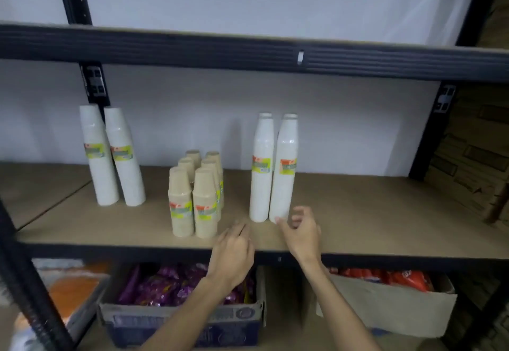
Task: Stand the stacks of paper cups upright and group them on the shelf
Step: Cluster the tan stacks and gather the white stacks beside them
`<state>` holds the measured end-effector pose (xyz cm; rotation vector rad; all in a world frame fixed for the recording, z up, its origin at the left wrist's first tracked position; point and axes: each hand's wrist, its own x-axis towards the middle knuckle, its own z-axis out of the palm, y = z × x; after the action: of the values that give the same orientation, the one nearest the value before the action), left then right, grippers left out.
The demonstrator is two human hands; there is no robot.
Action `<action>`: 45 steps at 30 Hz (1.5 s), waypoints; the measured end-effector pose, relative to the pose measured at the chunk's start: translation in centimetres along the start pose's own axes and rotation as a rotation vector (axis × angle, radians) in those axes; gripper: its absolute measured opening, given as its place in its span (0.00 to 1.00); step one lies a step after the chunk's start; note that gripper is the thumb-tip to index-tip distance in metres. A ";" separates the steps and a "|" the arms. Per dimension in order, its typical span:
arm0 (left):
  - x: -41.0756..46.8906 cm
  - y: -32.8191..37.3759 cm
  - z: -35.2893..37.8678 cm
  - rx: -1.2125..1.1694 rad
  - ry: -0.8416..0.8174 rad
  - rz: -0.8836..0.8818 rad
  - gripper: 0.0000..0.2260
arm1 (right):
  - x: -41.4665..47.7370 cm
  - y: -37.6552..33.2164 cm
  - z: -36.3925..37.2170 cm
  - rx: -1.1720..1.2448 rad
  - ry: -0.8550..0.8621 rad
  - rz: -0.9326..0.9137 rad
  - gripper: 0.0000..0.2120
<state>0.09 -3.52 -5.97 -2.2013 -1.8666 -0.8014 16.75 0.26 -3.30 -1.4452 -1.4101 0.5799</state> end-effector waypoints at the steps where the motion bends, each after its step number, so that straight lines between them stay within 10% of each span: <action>1: -0.9 -0.3 -0.5 -0.014 0.034 0.037 0.17 | -1.5 -0.4 0.2 0.016 0.003 -0.029 0.20; 8: -8.0 -5.4 -4.0 -0.110 0.248 0.114 0.13 | -9.7 -3.9 5.5 0.051 -0.276 -0.223 0.08; 14: -9.6 -14.3 -8.5 -0.116 0.397 -0.250 0.12 | -12.6 -8.1 13.0 0.094 -0.448 -0.363 0.09; 21: -5.7 -24.8 -11.0 0.021 0.011 -0.746 0.24 | -11.5 -13.5 22.9 0.110 -0.534 -0.371 0.20; 33: -5.9 -26.7 -8.6 0.127 0.040 -0.706 0.25 | -2.9 -17.0 37.8 0.096 -0.385 -0.026 0.33; 37: -5.8 -26.7 -8.5 0.127 0.088 -0.695 0.23 | -2.6 -17.0 37.0 0.106 -0.367 -0.033 0.19; 45: -5.6 -27.5 -9.7 -0.009 -0.087 -0.744 0.25 | -8.6 -15.8 28.8 0.049 -0.411 -0.227 0.23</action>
<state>-29.41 -6.72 -6.61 -1.5277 -2.7637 -0.8042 -17.14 -1.44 -3.30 -1.1452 -1.8384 0.7887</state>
